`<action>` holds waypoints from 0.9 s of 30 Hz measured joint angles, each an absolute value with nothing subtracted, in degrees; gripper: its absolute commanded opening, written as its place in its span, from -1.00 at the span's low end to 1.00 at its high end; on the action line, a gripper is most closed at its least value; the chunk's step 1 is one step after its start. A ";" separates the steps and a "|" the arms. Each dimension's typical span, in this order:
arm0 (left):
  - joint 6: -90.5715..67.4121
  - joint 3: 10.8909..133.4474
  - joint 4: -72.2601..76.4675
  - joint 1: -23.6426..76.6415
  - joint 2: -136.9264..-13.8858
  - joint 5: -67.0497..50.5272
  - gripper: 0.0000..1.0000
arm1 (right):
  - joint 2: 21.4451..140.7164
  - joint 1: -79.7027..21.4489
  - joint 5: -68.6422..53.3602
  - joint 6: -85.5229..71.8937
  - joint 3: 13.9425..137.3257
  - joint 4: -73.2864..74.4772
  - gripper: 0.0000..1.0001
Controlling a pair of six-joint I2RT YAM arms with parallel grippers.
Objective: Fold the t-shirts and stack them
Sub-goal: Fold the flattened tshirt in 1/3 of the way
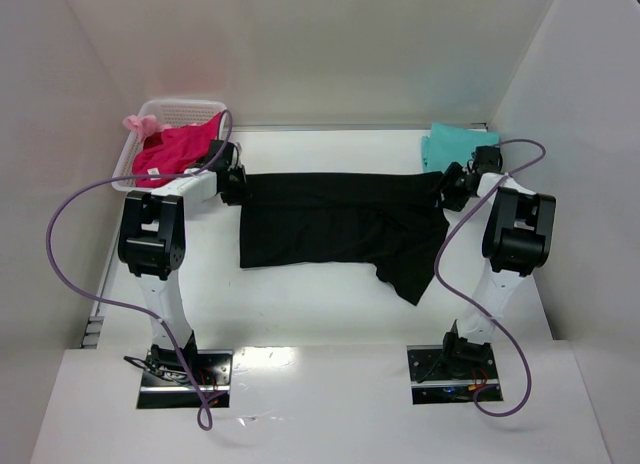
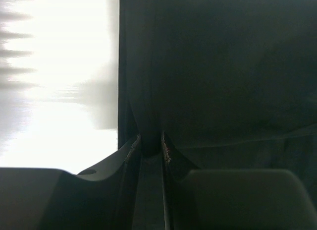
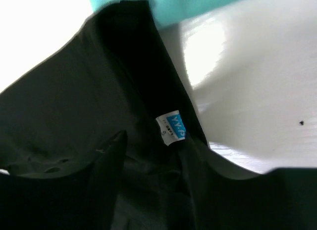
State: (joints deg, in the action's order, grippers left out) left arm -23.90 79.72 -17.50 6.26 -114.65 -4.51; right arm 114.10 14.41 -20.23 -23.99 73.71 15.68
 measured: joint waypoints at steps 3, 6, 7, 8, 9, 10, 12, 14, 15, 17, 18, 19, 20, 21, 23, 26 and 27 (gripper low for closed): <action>-23.73 79.75 -17.58 6.26 -114.65 -5.32 -0.41 | 113.99 14.48 -20.49 -23.62 75.72 15.86 0.28; -22.98 80.14 -18.06 6.26 -114.65 -6.24 -0.41 | 113.99 14.57 -21.04 -23.90 78.91 16.38 0.28; -22.83 80.25 -18.11 6.26 -114.65 -6.35 -0.41 | 113.99 14.57 -21.30 -23.97 79.79 16.38 0.28; -22.61 80.64 -18.52 6.26 -114.65 -6.52 -0.41 | 113.99 14.57 -21.69 -24.27 81.45 16.23 0.17; -22.48 81.14 -18.94 6.26 -114.65 -6.81 -0.35 | 113.99 14.57 -22.11 -24.62 83.57 16.08 0.13; -22.41 81.87 -19.46 6.26 -114.63 -7.35 -0.29 | 113.99 14.57 -22.83 -25.02 85.82 15.68 0.06; -22.33 82.72 -19.73 6.26 -114.48 -7.77 -0.13 | 114.10 14.59 -23.62 -25.52 88.01 15.05 -0.01; -22.33 84.73 -20.86 6.26 -113.99 -8.27 0.08 | 114.80 14.59 -24.49 -26.09 90.11 14.46 -0.12; -22.26 85.32 -20.91 6.26 -113.69 -8.36 0.13 | 115.46 14.59 -24.82 -26.13 90.96 13.76 -0.15; -22.28 86.78 -20.91 6.26 -112.97 -8.86 0.20 | 117.16 14.59 -25.28 -26.28 91.98 13.65 -0.29; -22.22 88.14 -20.75 6.26 -112.75 -9.23 0.20 | 118.02 14.61 -25.50 -26.44 92.27 13.67 -0.35; -22.33 89.76 -19.99 6.26 -112.75 -10.17 0.22 | 119.20 14.63 -25.69 -26.65 92.36 13.67 -0.43; -22.39 90.48 -18.98 6.26 -112.75 -10.81 0.23 | 120.01 14.61 -25.82 -26.68 92.33 13.78 -0.47; -22.39 91.13 -18.20 6.26 -112.75 -11.51 0.23 | 121.12 14.61 -25.93 -26.81 92.33 13.85 -0.51; -22.52 92.73 -16.64 6.26 -113.40 -13.21 0.25 | 122.48 14.35 -26.09 -26.92 92.33 14.11 -0.53; -22.63 93.76 -14.33 6.42 -114.93 -14.22 0.25 | 123.04 14.04 -26.02 -26.37 92.33 14.28 -0.56; -22.61 93.91 -13.80 6.48 -115.59 -14.24 0.25 | 123.04 14.00 -25.91 -26.15 92.33 14.31 -0.56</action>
State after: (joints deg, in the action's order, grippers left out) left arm -22.61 93.91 -13.80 6.48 -115.59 -14.24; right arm 123.04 14.00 -25.91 -26.15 92.33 14.31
